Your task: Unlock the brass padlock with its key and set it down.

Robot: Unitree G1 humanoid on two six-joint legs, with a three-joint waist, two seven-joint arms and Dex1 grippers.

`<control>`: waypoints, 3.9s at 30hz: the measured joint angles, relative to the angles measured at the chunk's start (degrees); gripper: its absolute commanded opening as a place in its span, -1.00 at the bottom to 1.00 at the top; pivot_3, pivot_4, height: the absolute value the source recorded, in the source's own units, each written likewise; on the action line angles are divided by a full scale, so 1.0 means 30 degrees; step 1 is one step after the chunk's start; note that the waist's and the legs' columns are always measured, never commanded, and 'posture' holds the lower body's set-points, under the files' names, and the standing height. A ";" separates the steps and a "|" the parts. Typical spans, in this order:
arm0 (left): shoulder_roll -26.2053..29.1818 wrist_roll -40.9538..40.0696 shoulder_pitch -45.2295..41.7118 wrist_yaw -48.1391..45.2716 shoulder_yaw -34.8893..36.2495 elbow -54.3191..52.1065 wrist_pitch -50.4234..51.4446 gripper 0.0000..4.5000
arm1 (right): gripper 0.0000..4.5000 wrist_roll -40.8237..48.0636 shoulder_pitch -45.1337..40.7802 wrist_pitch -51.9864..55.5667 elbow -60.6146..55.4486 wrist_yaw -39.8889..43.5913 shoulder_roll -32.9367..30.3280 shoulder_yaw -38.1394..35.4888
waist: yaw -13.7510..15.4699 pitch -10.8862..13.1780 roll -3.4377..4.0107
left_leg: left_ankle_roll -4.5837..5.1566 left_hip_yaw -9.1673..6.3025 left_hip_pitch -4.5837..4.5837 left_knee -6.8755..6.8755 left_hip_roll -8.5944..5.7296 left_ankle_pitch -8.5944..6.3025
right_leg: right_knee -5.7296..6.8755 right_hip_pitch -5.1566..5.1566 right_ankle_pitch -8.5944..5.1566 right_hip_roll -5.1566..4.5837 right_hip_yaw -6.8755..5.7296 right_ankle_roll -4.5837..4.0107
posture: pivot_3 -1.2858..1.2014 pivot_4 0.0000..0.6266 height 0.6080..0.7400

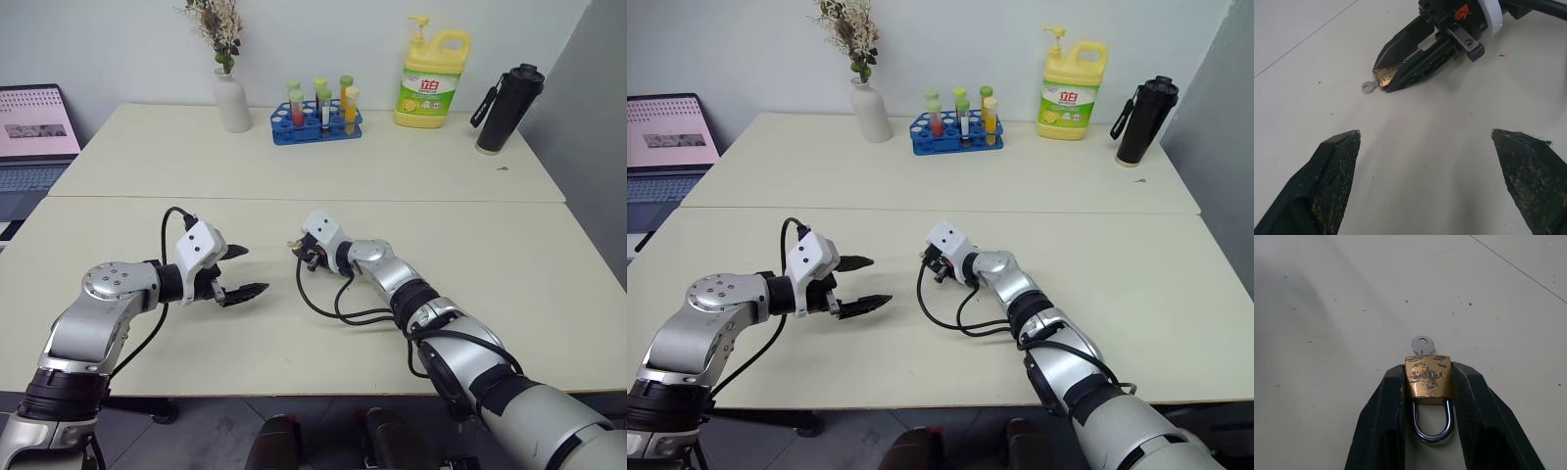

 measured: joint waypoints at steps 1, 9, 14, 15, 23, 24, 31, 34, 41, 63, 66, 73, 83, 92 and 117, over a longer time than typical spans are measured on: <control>0.0000 0.0014 0.0000 -0.0015 0.0000 0.0032 -0.0015 1.00 | -0.58 -0.0111 0.0006 -0.0088 -0.0022 -0.0025 0.0001 0.0014 | 0.0000 0.0000 0.0000 | 0.0000 0.0000 0.0001 0.0000 0.0000 0.0000 | 0.0000 0.0000 0.0000 0.0000 -0.0001 0.0000 | 0.03 -0.52 1.00; 0.0530 -0.0098 0.0248 -0.0280 0.0567 0.0213 0.0099 1.00 | -0.58 -0.0502 0.3414 0.0924 -0.7915 0.1482 -0.2059 0.0174 | 0.0022 0.0003 0.0005 | 0.0000 -0.0018 -0.0033 -0.0010 0.0002 -0.0002 | -0.0021 -0.0013 -0.0002 -0.0005 -0.0008 0.0003 | 0.03 -0.52 1.00; 0.0415 -0.0866 0.0196 -0.0563 0.0766 -0.0314 0.0765 1.00 | -0.58 -0.0130 0.8041 0.4276 -1.6716 0.3496 -0.4279 0.0869 | 0.0097 0.0002 0.0002 | -0.0002 -0.0037 -0.0057 -0.0008 -0.0009 -0.0005 | -0.0038 -0.0014 -0.0009 -0.0016 -0.0025 0.0009 | 0.03 -0.52 1.00; 0.0382 -0.1086 0.0170 -0.0618 0.0756 -0.0570 0.0916 1.00 | -0.58 -0.0041 0.8885 0.4886 -1.8201 0.3774 -0.4782 0.0923 | 0.0091 0.0002 0.0002 | -0.0002 -0.0029 -0.0054 -0.0002 -0.0015 -0.0005 | -0.0036 -0.0014 -0.0009 -0.0021 -0.0017 0.0011 | 0.03 -0.52 1.00; -0.1063 -0.2517 -0.1447 -0.0977 -0.0339 -0.1996 0.2401 1.00 | -0.58 -0.1828 1.5817 0.5375 -2.8568 0.3215 -1.0524 -0.0020 | 0.0142 -0.0002 -0.0008 | -0.0002 -0.0011 -0.0041 0.0019 -0.0038 -0.0004 | -0.0040 0.0011 -0.0070 0.0013 -0.0020 0.0115 | 0.03 -0.52 1.00; -0.1366 -0.2676 -0.2013 -0.0974 -0.0570 -0.2013 0.2703 1.00 | -0.58 -0.2709 1.6343 0.4389 -2.9045 0.2608 -1.1320 -0.0198 | 0.0134 -0.0001 -0.0006 | -0.0002 -0.0002 -0.0036 0.0021 -0.0041 -0.0003 | -0.0039 0.0010 -0.0070 0.0041 -0.0024 0.0117 | 0.03 -0.52 1.00; -0.2010 -0.3759 -0.4232 -0.1835 -0.1848 -0.2276 0.4290 1.00 | -0.58 -0.6879 1.6723 -0.1995 -2.9283 -0.0656 -1.4282 -0.0767 | -0.0110 -0.0004 -0.0014 | -0.0009 0.0047 0.0012 0.0021 -0.0046 0.0002 | -0.0020 0.0021 -0.0065 0.0092 0.0007 0.0123 | 0.03 -0.52 1.00; -0.2113 -0.4213 -0.5198 -0.2570 -0.2519 -0.2355 0.4983 1.00 | -0.58 -0.7735 1.5837 -0.4343 -2.8648 -0.1838 -1.4976 -0.1251 | -0.0070 -0.0003 -0.0016 | -0.0010 0.0048 0.0004 0.0025 -0.0048 0.0002 | -0.0025 0.0022 -0.0065 0.0092 0.0010 0.0123 | 0.03 -0.52 1.00; -0.3648 -0.4531 -0.8128 -0.3031 -0.3501 -0.1019 0.5649 1.00 | -0.58 -0.7640 1.4017 -0.9142 -2.7301 -0.2945 -1.5395 -0.1522 | 0.0074 -0.0002 -0.0021 | -0.0007 0.0050 -0.0010 0.0037 -0.0057 0.0002 | -0.0039 0.0035 -0.0064 0.0085 0.0021 0.0124 | 0.03 -0.52 1.00; -0.5069 -0.3687 -0.9702 -0.3874 -0.4283 0.1153 0.5403 0.30 | -0.58 -0.7354 1.3140 -1.1853 -2.5531 -0.3179 -1.5005 -0.1536 | 0.0086 -0.0002 -0.0020 | -0.0006 0.0028 -0.0005 0.0047 -0.0049 0.0005 | -0.0023 0.0038 -0.0038 0.0079 0.0042 0.0078 | 0.03 -0.52 1.00; -0.5353 -0.3379 -0.9804 -0.3914 -0.4333 0.1544 0.4970 -0.12 | -0.58 -0.7209 1.3066 -1.1776 -2.5531 -0.3142 -1.4942 -0.1535 | 0.0072 -0.0002 -0.0020 | -0.0006 0.0028 -0.0001 0.0047 -0.0050 0.0005 | -0.0022 0.0038 -0.0036 0.0080 0.0042 0.0074 | 0.03 -0.52 1.00; -0.5676 -0.3103 -0.9802 -0.4017 -0.4346 0.1750 0.4706 -1.00 | -0.58 -0.6975 1.3067 -1.1345 -2.5518 -0.2840 -1.4924 -0.1568 | 0.0085 -0.0002 -0.0020 | -0.0006 0.0026 -0.0005 0.0049 -0.0049 0.0005 | -0.0020 0.0039 -0.0036 0.0077 0.0043 0.0075 | 0.03 -0.52 1.00; -0.5930 -0.2709 -0.9802 -0.3932 -0.4345 0.1964 0.4364 -1.00 | -0.58 -0.6809 1.3069 -1.1022 -2.5519 -0.2577 -1.4908 -0.1569 | 0.0082 -0.0002 -0.0020 | -0.0006 0.0028 -0.0004 0.0051 -0.0049 0.0005 | -0.0019 0.0039 -0.0031 0.0077 0.0044 0.0067 | 0.03 -0.52 1.00; -0.6119 -0.1742 -0.9538 -0.4186 -0.4354 0.1966 0.2009 -1.00 | -0.58 -0.6370 1.3068 -1.0875 -2.5518 -0.2373 -1.4899 -0.1661 | 0.0081 -0.0002 -0.0020 | -0.0007 0.0030 -0.0002 0.0050 -0.0050 0.0005 | -0.0018 0.0039 -0.0025 0.0077 0.0046 0.0057 | 0.03 -0.52 1.00; -0.7358 0.2118 -0.8142 -0.4195 -0.4525 0.4526 -1.0635 -1.00 | -0.58 -0.6197 1.3234 -1.0931 -2.5288 -0.2187 -1.4888 -0.1700 | 0.0099 -0.0003 -0.0020 | -0.0003 0.0050 -0.0002 0.0058 -0.0054 0.0005 | -0.0019 0.0055 -0.0007 0.0078 0.0038 0.0028 | 0.03 -0.52 1.00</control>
